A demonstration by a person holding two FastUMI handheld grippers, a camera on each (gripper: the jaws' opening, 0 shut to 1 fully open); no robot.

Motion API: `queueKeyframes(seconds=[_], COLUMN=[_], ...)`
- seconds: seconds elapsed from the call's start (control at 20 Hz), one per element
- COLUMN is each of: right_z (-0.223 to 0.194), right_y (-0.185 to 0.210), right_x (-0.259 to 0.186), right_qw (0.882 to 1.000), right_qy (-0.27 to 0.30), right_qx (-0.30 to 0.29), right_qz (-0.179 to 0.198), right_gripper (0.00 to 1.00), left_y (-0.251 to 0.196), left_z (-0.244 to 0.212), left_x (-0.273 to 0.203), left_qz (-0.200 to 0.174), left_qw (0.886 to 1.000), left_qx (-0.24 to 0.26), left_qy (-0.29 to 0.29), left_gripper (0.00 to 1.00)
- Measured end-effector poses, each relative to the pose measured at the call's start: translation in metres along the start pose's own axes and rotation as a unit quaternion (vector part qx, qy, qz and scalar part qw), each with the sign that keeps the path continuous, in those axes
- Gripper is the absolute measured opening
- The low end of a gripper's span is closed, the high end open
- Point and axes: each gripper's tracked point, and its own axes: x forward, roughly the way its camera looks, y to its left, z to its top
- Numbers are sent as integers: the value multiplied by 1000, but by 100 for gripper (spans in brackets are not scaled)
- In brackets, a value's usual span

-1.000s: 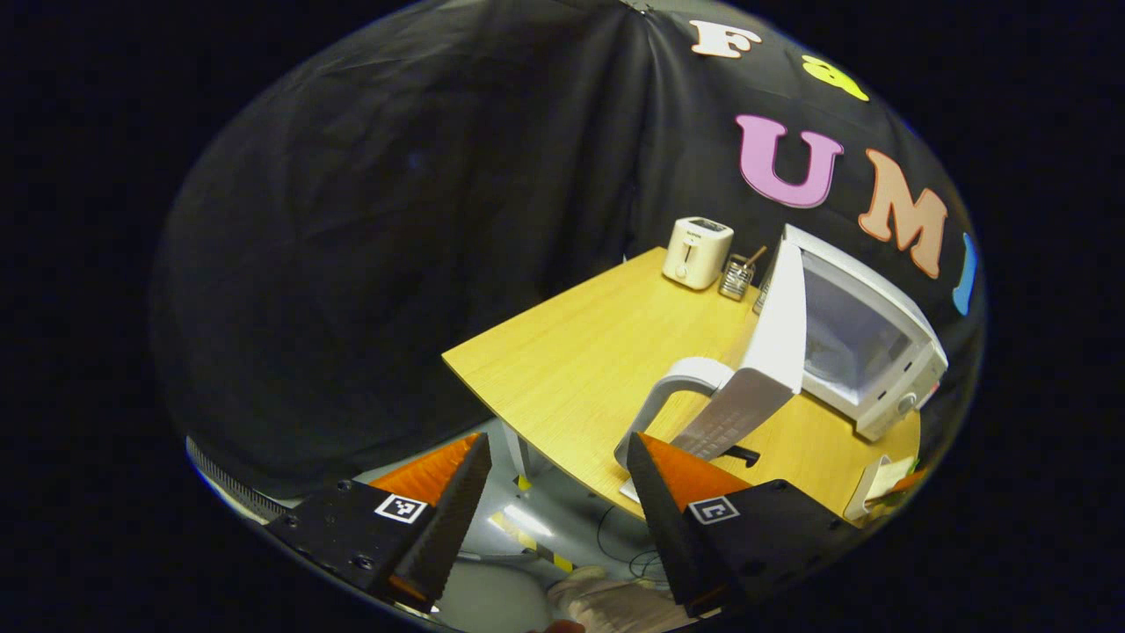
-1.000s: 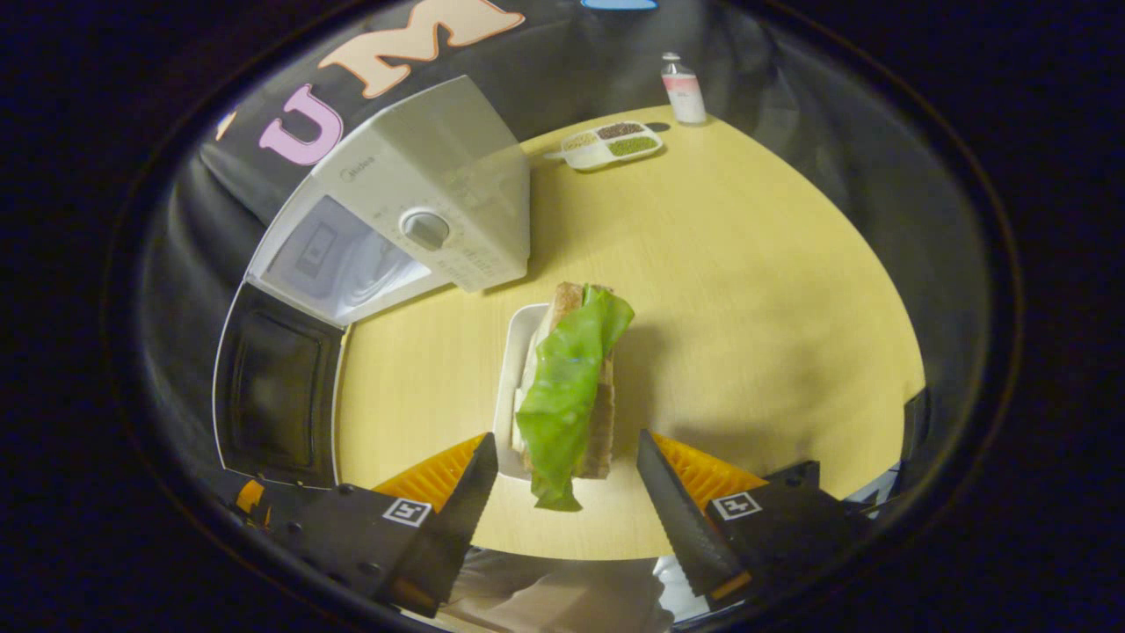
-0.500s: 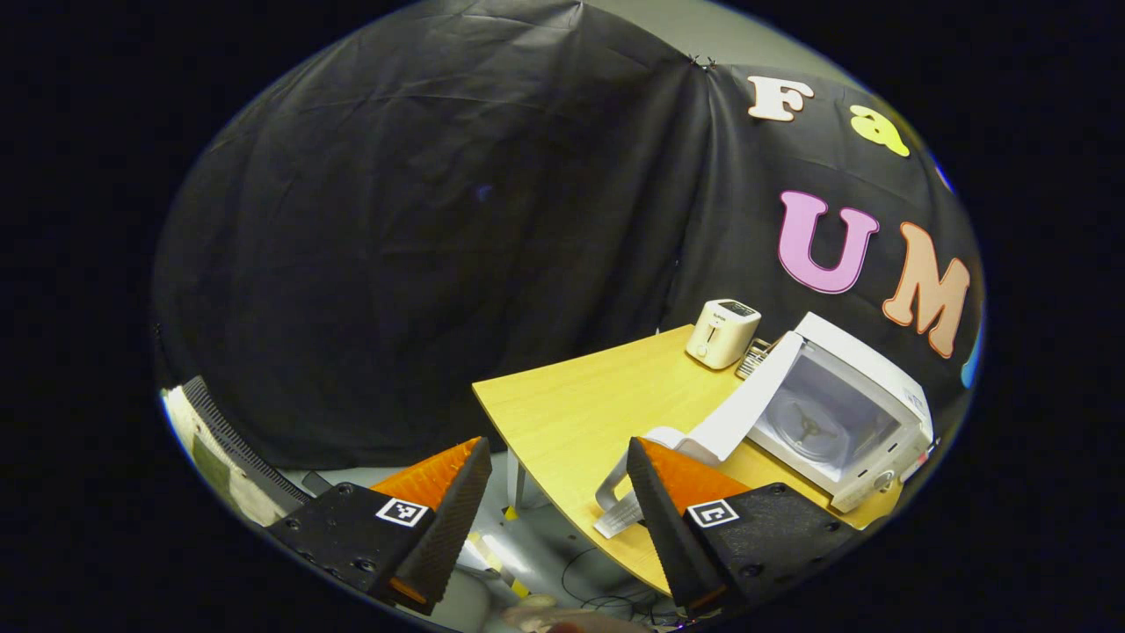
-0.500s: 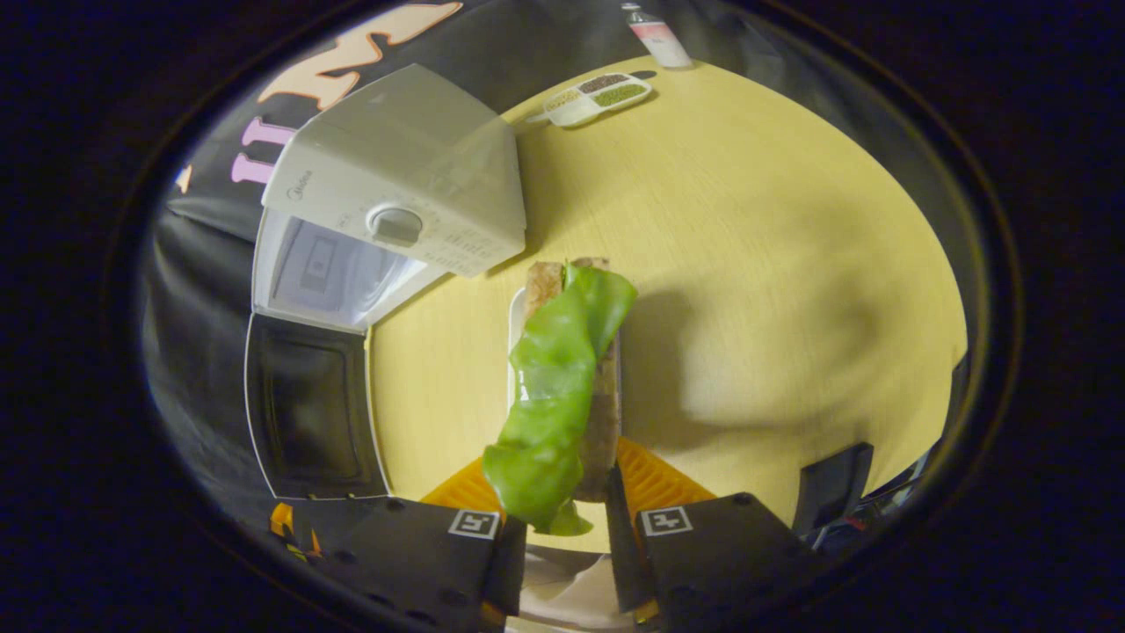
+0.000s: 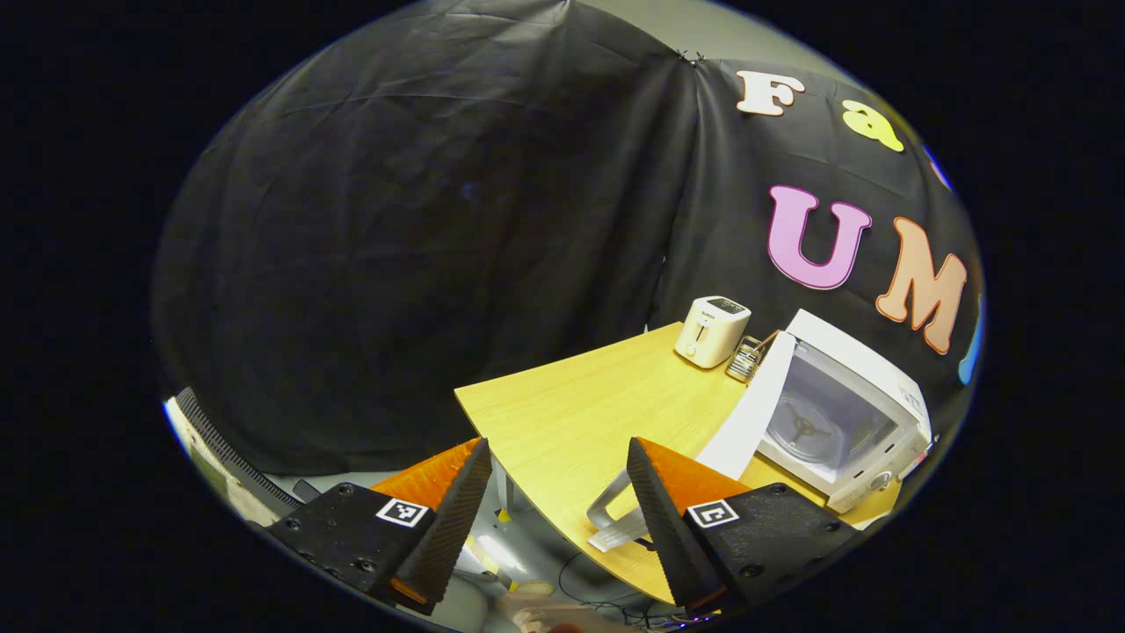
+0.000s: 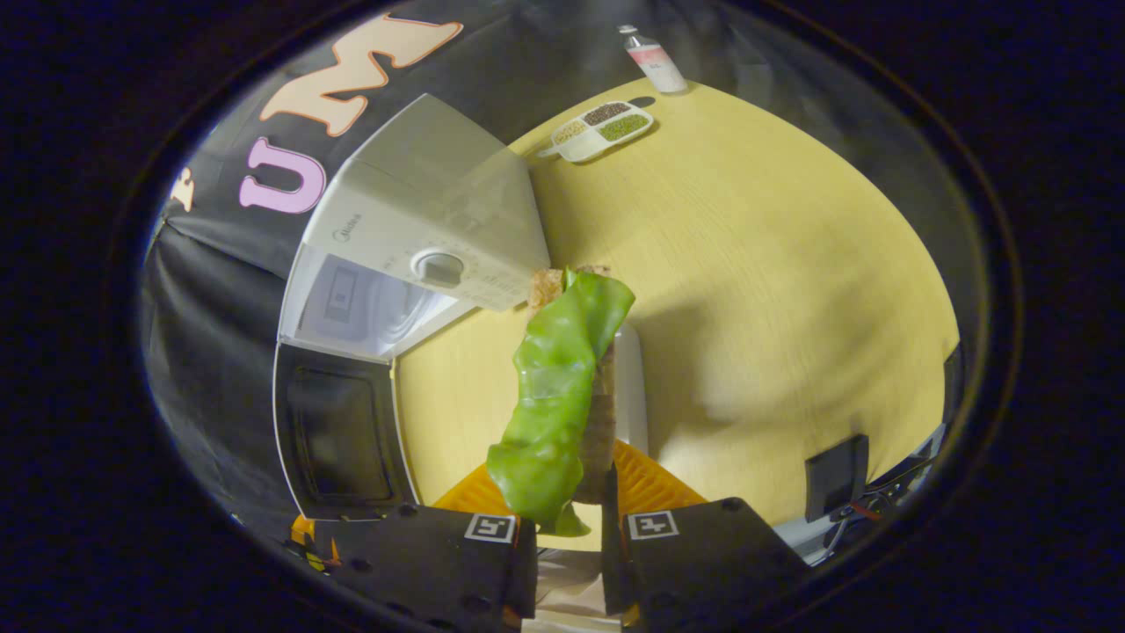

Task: Open the microwave oven with the left hand, put the food in, and close the microwave oven.

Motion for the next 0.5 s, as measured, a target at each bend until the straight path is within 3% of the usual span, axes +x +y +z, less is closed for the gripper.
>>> queueKeyframes(seconds=[0.3, 0.5], right_z=[-31, -52], right_y=[68, 128], right_x=[4, 21], right_qw=[999, 994], right_qy=[-7, -4], right_qx=[33, 65], right_qz=[37, 88], right_gripper=[32, 32], left_y=[9, 10], left_z=[5, 10], left_x=[34, 55], left_qz=[-28, -51], left_qw=[999, 997], left_qx=[28, 47], left_qy=[25, 34], left_gripper=[92, 92])
